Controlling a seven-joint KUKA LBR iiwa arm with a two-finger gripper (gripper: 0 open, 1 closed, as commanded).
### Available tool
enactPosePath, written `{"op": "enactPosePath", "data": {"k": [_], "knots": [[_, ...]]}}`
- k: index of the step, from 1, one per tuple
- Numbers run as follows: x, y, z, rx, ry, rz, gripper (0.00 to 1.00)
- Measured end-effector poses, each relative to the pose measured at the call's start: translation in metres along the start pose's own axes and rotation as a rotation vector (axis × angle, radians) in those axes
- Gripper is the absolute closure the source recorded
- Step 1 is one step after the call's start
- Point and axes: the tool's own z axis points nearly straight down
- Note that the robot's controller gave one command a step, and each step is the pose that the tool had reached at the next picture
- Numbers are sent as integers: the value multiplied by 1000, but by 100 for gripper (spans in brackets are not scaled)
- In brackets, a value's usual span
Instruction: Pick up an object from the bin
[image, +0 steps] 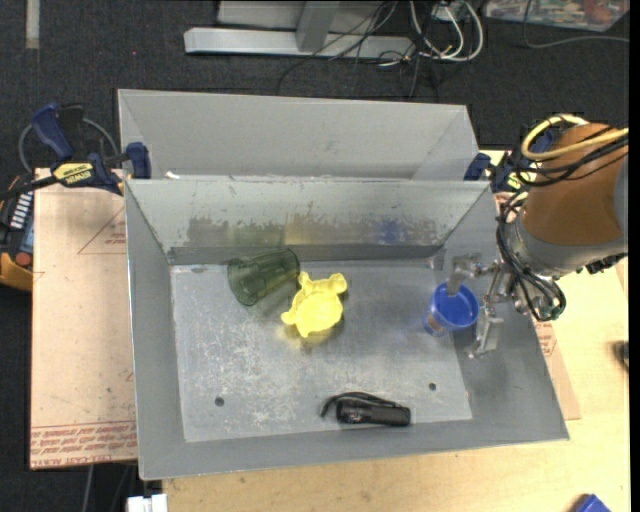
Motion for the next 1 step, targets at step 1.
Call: {"op": "enactPosePath", "data": {"k": [1], "knots": [[-2, 1, -4, 1, -7, -4, 0]]}}
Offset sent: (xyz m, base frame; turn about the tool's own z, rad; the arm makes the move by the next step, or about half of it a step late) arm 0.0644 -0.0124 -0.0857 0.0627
